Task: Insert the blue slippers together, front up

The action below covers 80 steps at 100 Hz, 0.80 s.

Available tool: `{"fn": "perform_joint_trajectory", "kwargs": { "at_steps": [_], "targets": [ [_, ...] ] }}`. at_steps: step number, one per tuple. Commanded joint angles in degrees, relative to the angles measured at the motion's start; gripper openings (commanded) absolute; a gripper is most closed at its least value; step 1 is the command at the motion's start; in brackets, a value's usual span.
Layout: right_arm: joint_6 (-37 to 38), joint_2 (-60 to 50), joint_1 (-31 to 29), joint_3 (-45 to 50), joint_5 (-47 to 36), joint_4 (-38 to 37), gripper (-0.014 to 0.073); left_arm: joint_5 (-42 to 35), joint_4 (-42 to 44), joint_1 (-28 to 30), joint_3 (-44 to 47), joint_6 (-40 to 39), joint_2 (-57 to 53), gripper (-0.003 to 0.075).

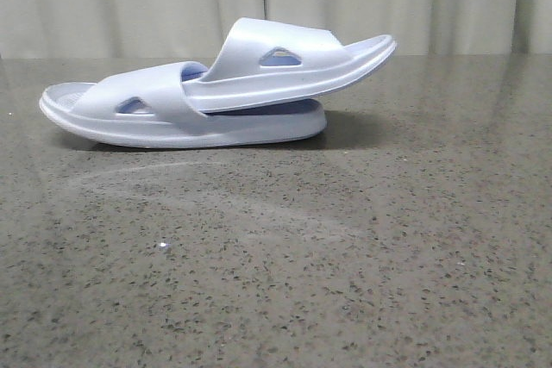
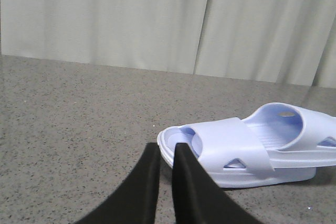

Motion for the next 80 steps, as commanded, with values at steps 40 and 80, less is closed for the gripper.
{"fn": "perform_joint_trajectory", "kwargs": {
  "at_steps": [40, 80],
  "targets": [
    [-0.1, 0.2, 0.2, -1.6, -2.1, 1.0, -0.0079, -5.6, 75.3, 10.9, 6.8, -74.5, -9.4, 0.0015],
    [-0.1, 0.2, 0.2, -1.6, -1.9, 1.0, -0.0079, -2.1, 86.0, 16.1, 13.5, -82.5, -18.2, 0.0015]
  ]
}}
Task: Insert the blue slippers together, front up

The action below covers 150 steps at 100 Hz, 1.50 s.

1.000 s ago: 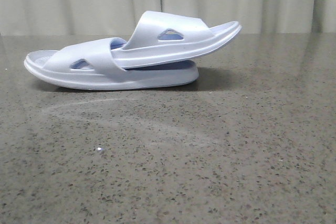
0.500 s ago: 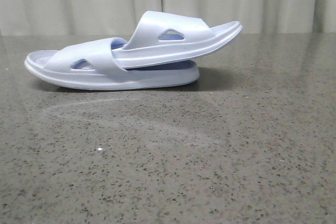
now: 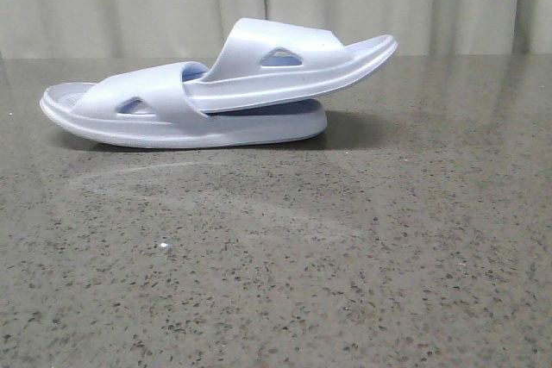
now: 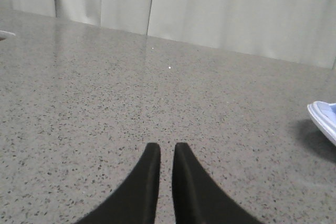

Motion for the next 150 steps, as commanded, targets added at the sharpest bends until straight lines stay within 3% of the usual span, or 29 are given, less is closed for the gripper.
{"fn": "perform_joint_trajectory", "kwargs": {
  "at_steps": [1, 109, 120, 123, 128, 133, 138, 142, 150],
  "targets": [
    [-0.1, 0.2, 0.2, -1.6, -1.9, 1.0, -0.0079, -2.2, 1.5, 0.3, 0.5, -0.7, 0.2, 0.0015],
    [-0.1, 0.2, 0.2, -1.6, -3.1, 0.7, -0.0079, -0.5, 1.6, 0.3, 0.5, -0.7, 0.2, 0.0015],
    [1.7, 0.4, 0.2, -1.6, -6.6, -8.5, -0.0079, -0.5, 1.6, 0.3, 0.5, -0.7, 0.2, 0.0015],
    [5.7, 0.7, 0.2, -1.6, -8.3, -13.0, -0.0079, -0.5, 1.6, 0.3, 0.5, -0.7, 0.2, 0.0015],
    [20.0, 1.4, 0.1, -1.6, -11.5, -24.5, -0.0079, -0.5, 1.6, 0.3, 0.5, -0.7, 0.2, 0.0015],
    [32.9, 1.9, -0.2, -1.5, -13.9, -40.0, -0.0079, -0.5, 1.6, 0.3, 0.5, -0.7, 0.2, 0.0015],
    [42.8, 2.3, -0.8, -0.7, -15.3, -51.1, -0.0079, -0.5, 1.6, 0.3, 0.5, -0.7, 0.2, 0.0015],
    [47.9, 2.5, -1.6, 0.0, -16.5, -55.6, -0.0079, -0.5, 1.6, 0.3, 0.5, -0.7, 0.2, 0.0015],
    [49.6, 2.0, -3.8, 3.2, -18.5, -57.6, -0.0079, -0.5, 1.6, 0.3, 0.5, -0.7, 0.2, 0.0015]
  ]
}}
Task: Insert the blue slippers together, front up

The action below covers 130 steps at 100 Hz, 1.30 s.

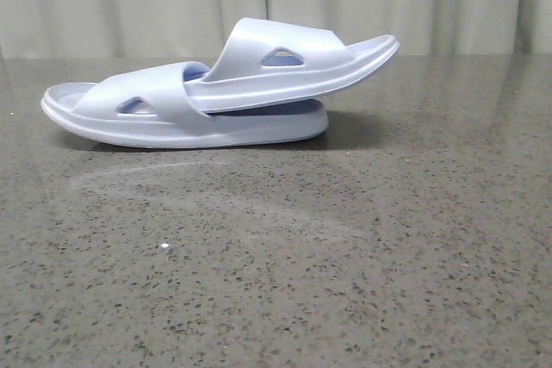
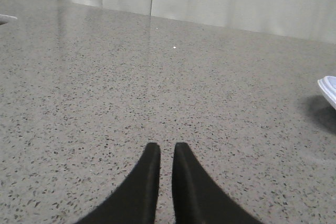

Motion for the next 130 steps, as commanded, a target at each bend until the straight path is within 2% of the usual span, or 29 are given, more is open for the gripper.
{"fn": "perform_joint_trajectory", "kwargs": {
  "at_steps": [1, 23, 36, 42, 49, 64, 73, 130],
  "targets": [
    [6.6, 0.3, -2.4, 1.3, -6.7, -7.4, -0.0079, -4.1, 0.0, 0.3, 0.5, -0.5, 0.5, 0.0015],
    [6.6, -12.1, -7.1, 10.6, -6.8, -9.9, -0.0079, -4.1, 0.0, 0.3, 0.5, -0.5, 0.5, 0.0015],
    [6.7, -21.9, -8.6, 10.5, 7.7, -11.4, -0.0079, -4.1, 0.0, 0.3, 0.5, -0.5, 0.5, 0.0015],
    [6.7, -21.4, -9.0, 10.5, 10.8, -11.4, -0.0079, -4.3, 0.0, 0.3, 0.5, -0.5, 0.5, 0.0015],
    [6.7, -20.8, -9.0, 10.5, 9.5, -11.5, -0.0079, -4.6, 0.0, 0.3, 0.5, -0.5, 0.5, 0.0015],
    [6.7, -20.7, -9.0, 10.5, 0.2, -11.5, -0.0079, -4.6, 0.0, 0.3, 0.5, -0.5, 0.5, 0.0015],
    [6.7, -20.7, -9.0, 10.5, -2.5, -11.5, -0.0079, -4.6, 0.0, 0.3, 0.5, -0.5, 0.5, 0.0015],
    [6.7, -20.7, -9.0, 10.5, -2.5, -11.5, -0.0079, -4.6, 0.0, 0.3, 0.5, -0.5, 0.5, 0.0015]
  ]
}}
